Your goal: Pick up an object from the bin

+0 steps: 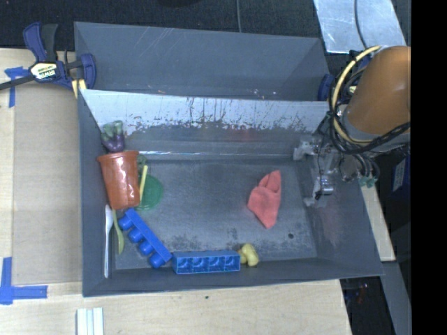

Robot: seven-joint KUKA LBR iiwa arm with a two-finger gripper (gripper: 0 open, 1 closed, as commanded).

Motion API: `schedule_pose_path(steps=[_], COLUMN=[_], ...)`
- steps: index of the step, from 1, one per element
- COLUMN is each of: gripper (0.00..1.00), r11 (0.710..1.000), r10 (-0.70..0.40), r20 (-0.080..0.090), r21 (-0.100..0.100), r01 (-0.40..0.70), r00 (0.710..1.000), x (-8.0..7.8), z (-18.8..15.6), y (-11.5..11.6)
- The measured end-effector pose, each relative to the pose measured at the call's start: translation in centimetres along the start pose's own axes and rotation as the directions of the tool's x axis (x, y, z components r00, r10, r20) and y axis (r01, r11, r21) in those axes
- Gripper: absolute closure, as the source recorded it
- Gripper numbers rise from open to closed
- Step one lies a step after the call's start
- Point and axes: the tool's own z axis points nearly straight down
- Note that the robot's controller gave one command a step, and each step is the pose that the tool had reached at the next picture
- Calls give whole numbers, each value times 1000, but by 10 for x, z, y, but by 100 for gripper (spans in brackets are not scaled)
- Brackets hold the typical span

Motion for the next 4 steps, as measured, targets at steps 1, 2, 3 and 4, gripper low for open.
schedule_pose_path(steps=[1, 2, 3, 4], gripper=[0, 0, 0, 0], r11=[1000, 983, 963, 973], r10=[-3, -182, -270, -232], r20=[8, 16, 9, 14], r21=[1, 8, 3, 5], r01=[3, 182, 270, 232], r00=[1000, 983, 963, 973], x=[-2, -30, -14, -20], z=[-4, 30, 72, 89], y=[0, 18, 36, 47])
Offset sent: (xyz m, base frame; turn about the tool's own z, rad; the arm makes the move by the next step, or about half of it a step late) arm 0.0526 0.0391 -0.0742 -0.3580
